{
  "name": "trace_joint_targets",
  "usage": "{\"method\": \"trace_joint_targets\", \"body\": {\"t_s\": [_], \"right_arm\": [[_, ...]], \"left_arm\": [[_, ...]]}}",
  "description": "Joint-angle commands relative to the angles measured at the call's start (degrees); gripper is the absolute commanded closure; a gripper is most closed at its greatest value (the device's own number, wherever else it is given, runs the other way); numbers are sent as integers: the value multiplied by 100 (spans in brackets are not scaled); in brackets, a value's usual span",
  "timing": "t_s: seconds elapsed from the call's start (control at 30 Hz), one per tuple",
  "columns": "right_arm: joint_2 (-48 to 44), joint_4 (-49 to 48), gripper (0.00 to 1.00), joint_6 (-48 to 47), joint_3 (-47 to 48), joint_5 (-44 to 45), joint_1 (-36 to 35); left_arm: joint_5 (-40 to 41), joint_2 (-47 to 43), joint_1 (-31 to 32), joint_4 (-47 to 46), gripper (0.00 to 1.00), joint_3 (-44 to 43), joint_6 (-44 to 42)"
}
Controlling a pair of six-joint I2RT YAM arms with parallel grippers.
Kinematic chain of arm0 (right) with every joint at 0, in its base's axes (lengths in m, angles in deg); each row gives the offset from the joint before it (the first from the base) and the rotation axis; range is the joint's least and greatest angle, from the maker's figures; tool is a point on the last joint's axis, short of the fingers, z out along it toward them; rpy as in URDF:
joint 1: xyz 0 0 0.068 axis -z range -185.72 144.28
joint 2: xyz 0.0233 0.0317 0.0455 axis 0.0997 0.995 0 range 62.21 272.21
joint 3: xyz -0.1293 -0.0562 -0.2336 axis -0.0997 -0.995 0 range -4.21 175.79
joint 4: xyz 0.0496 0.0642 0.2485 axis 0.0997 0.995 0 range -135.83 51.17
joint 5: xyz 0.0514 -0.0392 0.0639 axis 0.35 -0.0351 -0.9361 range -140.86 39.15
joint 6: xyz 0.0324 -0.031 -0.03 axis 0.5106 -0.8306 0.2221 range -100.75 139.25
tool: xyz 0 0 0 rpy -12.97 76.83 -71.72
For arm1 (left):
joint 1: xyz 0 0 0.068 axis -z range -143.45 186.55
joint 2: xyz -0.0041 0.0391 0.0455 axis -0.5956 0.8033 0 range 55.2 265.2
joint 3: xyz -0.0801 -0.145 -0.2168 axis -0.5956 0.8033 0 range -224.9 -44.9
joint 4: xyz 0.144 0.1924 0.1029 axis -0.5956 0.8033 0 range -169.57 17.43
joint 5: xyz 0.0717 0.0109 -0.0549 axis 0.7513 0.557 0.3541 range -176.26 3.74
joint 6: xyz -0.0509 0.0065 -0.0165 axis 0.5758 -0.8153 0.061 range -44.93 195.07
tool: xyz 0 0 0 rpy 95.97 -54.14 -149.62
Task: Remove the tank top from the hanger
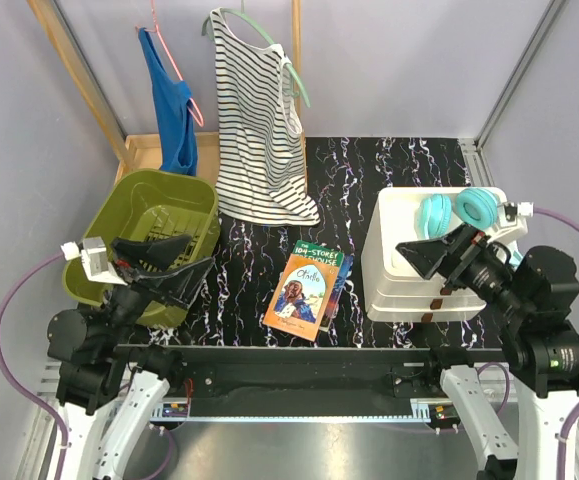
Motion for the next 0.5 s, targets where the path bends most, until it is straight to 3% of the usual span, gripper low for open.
{"method": "trace_joint_targets", "body": {"t_s": [0.0,0.17,0.33,0.47], "right_arm": [[248,-569,0,-615,751,-184,15],[1547,-851,0,-747,1724,-685,15],[3086,-965,1,-844,2710,-908,-108],[4096,-922,0,-1203,3868,-205,-1194]], "left_arm": [[939,-291,174,1248,1,-413,-681],[1511,-396,289,2381,1,-968,-981],[871,-169,377,2453,1,-1065,-1131],[203,288,377,2584,1,-1057,-1166]]}}
